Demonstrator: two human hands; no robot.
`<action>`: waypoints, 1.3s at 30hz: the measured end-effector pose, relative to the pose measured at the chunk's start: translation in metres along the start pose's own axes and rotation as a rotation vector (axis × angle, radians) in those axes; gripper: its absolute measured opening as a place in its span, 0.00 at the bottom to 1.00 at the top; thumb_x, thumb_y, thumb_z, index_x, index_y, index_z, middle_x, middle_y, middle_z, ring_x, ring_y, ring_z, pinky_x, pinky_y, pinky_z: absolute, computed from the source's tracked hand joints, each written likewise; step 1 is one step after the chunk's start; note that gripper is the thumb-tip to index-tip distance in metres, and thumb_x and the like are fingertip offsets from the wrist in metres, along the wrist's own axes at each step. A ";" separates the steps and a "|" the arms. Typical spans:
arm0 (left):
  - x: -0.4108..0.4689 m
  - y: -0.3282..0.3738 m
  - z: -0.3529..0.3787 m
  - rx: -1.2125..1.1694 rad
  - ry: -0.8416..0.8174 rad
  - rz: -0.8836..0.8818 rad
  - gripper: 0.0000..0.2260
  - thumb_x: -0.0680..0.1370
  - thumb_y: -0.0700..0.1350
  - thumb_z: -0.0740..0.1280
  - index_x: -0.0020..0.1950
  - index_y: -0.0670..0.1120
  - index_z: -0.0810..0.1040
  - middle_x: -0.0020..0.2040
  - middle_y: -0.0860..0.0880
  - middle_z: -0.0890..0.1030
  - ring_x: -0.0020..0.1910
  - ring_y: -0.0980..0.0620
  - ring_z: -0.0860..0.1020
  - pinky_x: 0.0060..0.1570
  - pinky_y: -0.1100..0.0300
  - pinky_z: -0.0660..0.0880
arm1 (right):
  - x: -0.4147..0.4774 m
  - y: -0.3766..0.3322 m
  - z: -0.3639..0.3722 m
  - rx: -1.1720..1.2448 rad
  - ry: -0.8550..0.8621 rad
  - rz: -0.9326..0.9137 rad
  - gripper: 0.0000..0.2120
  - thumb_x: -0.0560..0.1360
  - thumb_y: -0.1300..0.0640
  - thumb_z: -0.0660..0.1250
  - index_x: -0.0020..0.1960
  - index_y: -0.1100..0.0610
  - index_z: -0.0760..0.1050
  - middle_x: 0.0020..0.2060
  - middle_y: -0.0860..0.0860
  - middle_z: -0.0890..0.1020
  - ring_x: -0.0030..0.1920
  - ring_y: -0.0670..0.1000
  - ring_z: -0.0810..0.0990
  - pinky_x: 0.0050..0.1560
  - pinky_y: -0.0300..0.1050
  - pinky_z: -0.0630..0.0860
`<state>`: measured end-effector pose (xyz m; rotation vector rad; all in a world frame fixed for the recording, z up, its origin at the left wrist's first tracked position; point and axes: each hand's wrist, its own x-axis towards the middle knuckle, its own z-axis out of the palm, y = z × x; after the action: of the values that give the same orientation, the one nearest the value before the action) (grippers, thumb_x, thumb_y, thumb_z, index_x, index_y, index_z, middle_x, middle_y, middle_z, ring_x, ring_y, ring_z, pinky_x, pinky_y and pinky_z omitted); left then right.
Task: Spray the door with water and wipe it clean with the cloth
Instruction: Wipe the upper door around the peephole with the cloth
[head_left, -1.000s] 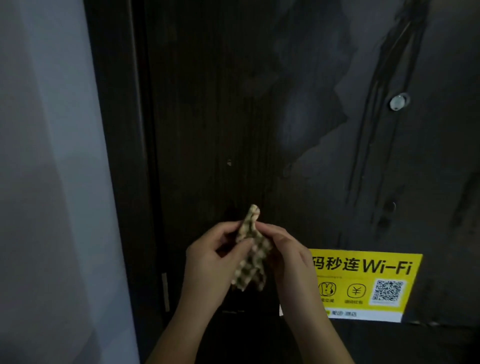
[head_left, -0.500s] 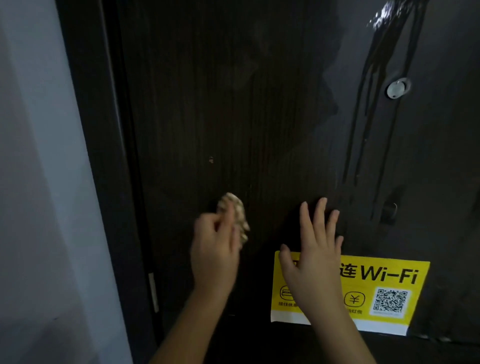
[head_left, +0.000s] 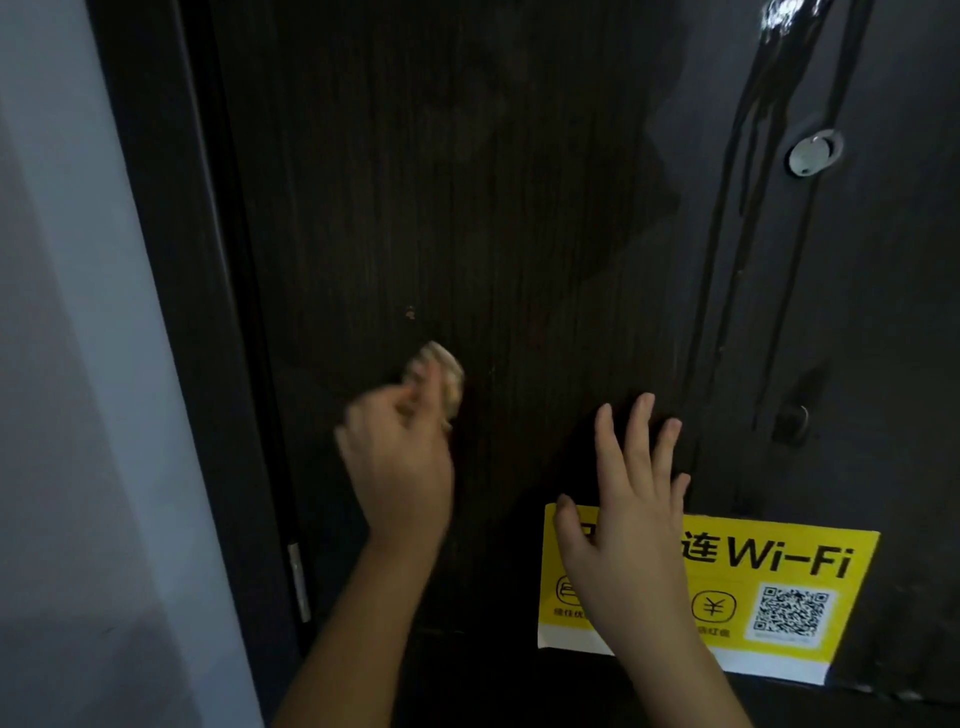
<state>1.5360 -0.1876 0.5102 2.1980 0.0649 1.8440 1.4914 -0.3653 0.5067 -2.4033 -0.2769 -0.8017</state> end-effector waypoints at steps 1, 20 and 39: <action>0.017 -0.005 -0.002 0.008 0.055 -0.072 0.18 0.78 0.42 0.62 0.69 0.47 0.73 0.49 0.40 0.76 0.46 0.43 0.72 0.46 0.50 0.69 | 0.000 0.001 -0.001 0.001 -0.001 -0.003 0.39 0.77 0.51 0.62 0.76 0.43 0.37 0.73 0.41 0.28 0.72 0.47 0.24 0.73 0.54 0.36; 0.007 -0.032 0.003 -0.004 0.122 0.212 0.14 0.82 0.41 0.57 0.62 0.49 0.78 0.46 0.46 0.71 0.44 0.45 0.69 0.42 0.51 0.65 | 0.001 -0.001 0.018 -0.042 0.094 0.022 0.40 0.74 0.53 0.65 0.79 0.49 0.45 0.77 0.48 0.35 0.75 0.53 0.31 0.73 0.62 0.41; -0.039 -0.090 -0.023 0.027 -0.050 -0.103 0.22 0.73 0.35 0.70 0.67 0.42 0.74 0.42 0.41 0.75 0.40 0.46 0.71 0.39 0.53 0.68 | -0.008 0.002 0.039 -0.013 0.149 0.007 0.41 0.73 0.57 0.68 0.78 0.52 0.48 0.78 0.50 0.40 0.76 0.55 0.35 0.72 0.66 0.44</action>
<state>1.5187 -0.1047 0.4548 2.2132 0.1904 1.7426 1.5046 -0.3438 0.4759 -2.3407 -0.2041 -0.9767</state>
